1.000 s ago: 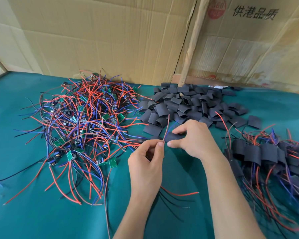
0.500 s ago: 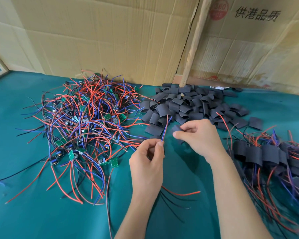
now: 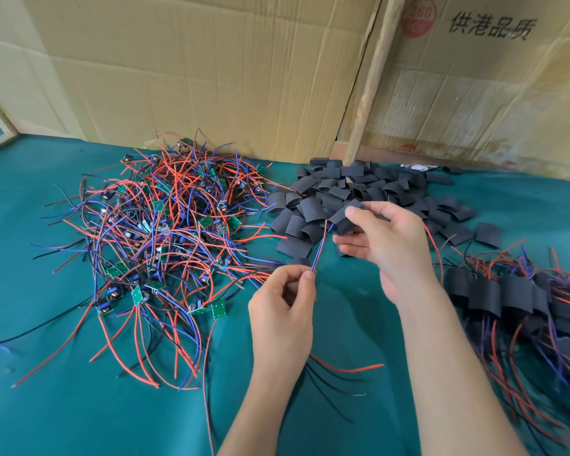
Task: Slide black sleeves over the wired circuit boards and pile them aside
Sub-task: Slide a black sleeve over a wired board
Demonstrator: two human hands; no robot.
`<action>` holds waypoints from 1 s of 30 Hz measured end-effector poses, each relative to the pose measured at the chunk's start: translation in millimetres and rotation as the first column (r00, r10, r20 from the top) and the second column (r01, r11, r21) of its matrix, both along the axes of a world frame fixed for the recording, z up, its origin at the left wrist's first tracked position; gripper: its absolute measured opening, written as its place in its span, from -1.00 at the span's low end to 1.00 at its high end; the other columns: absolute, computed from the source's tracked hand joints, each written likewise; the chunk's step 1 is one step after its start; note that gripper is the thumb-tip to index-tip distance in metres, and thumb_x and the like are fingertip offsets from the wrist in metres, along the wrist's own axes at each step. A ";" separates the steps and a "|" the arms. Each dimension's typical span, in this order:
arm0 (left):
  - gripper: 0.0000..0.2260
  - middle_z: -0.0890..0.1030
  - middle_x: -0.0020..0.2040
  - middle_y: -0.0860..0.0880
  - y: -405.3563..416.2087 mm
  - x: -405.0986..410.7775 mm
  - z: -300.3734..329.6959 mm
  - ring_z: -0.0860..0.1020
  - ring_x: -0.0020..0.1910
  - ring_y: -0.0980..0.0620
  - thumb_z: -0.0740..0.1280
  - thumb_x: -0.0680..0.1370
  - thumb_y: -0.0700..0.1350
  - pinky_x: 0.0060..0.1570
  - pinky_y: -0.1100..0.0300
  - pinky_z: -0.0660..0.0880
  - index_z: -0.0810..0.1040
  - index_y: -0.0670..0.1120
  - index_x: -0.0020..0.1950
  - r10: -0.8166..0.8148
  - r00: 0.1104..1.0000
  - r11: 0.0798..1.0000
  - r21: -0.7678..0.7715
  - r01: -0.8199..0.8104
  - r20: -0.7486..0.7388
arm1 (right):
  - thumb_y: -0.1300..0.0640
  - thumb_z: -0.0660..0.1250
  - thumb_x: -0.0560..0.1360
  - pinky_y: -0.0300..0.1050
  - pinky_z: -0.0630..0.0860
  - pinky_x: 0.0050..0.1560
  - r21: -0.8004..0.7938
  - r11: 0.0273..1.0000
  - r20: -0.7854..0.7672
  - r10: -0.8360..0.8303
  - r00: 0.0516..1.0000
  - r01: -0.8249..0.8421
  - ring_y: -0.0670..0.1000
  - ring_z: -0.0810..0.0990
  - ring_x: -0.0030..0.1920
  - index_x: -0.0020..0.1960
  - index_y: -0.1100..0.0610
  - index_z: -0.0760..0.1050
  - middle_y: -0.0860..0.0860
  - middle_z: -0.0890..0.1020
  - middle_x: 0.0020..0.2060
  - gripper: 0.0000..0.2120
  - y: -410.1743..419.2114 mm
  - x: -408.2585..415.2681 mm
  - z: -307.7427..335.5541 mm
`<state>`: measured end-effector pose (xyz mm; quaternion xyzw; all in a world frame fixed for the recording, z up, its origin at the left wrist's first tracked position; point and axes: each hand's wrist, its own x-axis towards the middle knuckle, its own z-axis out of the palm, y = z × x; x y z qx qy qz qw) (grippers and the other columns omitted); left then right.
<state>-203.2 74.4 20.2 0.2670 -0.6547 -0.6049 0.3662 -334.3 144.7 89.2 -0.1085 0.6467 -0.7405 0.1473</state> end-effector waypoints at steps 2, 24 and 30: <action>-0.86 0.55 -0.38 0.07 -0.2 -0.3 -0.5 0.42 -0.39 0.12 0.37 0.62 -0.16 -0.31 0.15 0.43 0.64 -0.04 -0.13 0.002 1.000 1.000 -0.009 -0.002 0.000 | 0.22 0.47 0.53 -0.16 0.62 -0.37 -0.042 0.999 0.035 -0.006 0.999 0.008 0.15 0.75 -0.30 0.02 0.19 0.56 -0.04 0.66 -0.41 -0.88 -4.1 2.6 -1.0; -0.70 0.55 -0.06 -0.01 -2.9 6.9 9.3 0.56 -0.32 0.14 0.23 0.37 -0.21 -0.29 0.37 0.46 0.38 -0.07 0.09 0.013 0.992 0.974 0.225 0.015 -0.126 | 0.36 0.50 0.46 -0.17 0.57 -0.26 0.339 0.807 -0.056 0.530 0.846 -0.483 0.03 0.59 -0.31 -0.07 0.34 0.59 0.11 0.70 -0.29 -0.89 -9.8 13.7 -13.8; -0.66 0.66 -0.01 -0.04 -2.5 5.4 7.0 0.68 -0.06 0.01 0.29 0.40 -0.31 0.01 0.18 0.57 0.44 -0.09 0.14 -0.101 0.983 0.966 0.222 0.134 -0.155 | 0.39 0.48 0.45 -0.24 0.53 -0.34 0.171 0.931 -0.134 0.345 0.929 -0.321 0.01 0.59 -0.34 -0.11 0.23 0.63 0.10 0.69 -0.32 -0.90 -4.2 6.6 -8.2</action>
